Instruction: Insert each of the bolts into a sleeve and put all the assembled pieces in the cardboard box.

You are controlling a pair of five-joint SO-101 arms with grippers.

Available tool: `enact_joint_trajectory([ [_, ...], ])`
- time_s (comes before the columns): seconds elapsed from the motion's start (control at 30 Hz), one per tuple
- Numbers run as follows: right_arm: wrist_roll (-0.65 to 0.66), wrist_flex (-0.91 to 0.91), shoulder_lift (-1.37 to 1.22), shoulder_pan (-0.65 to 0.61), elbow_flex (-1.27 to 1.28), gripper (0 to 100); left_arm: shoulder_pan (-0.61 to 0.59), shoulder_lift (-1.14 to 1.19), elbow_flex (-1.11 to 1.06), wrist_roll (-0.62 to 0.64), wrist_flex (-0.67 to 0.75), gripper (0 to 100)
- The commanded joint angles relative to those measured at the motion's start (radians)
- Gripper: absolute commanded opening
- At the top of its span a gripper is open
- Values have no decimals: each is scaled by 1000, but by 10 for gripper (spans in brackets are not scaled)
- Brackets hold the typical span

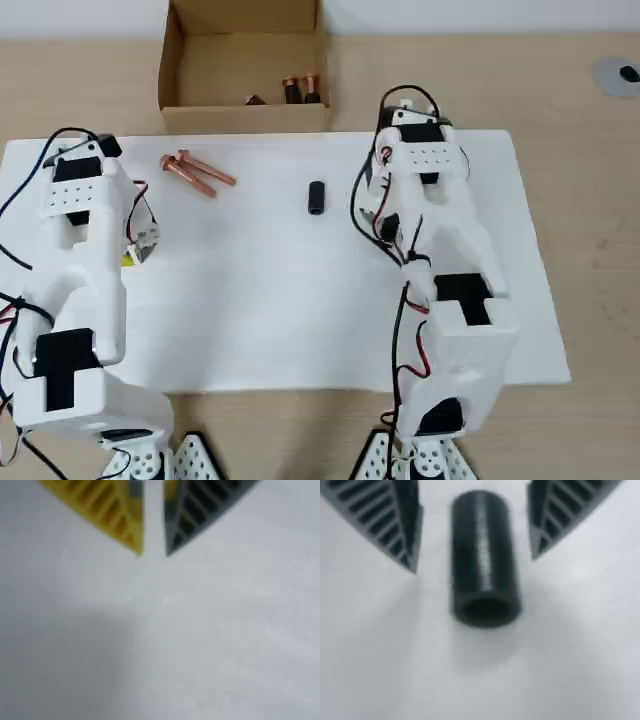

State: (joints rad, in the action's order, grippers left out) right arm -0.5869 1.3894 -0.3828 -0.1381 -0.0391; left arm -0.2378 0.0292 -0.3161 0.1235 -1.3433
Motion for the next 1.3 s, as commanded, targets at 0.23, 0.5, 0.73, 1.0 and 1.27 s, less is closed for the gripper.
enact_joint_trajectory([
  [0.23, -75, 0, -21, -12, -12, 181, -14, -13, 46, -5, -9, 36],
  [0.5, -83, 9, -101, -10, -64, 181, -14, -13, 46, -5, -11, 36],
  [0.73, -83, 5, -99, -16, -70, 90, -14, -13, 46, -5, -11, 36],
  [1.0, -75, 86, -99, -10, -166, 12, -14, -13, 46, -5, -11, 36],
  [1.27, -38, 183, -99, -2, -255, 12, -14, -12, 46, -17, -11, 36],
])
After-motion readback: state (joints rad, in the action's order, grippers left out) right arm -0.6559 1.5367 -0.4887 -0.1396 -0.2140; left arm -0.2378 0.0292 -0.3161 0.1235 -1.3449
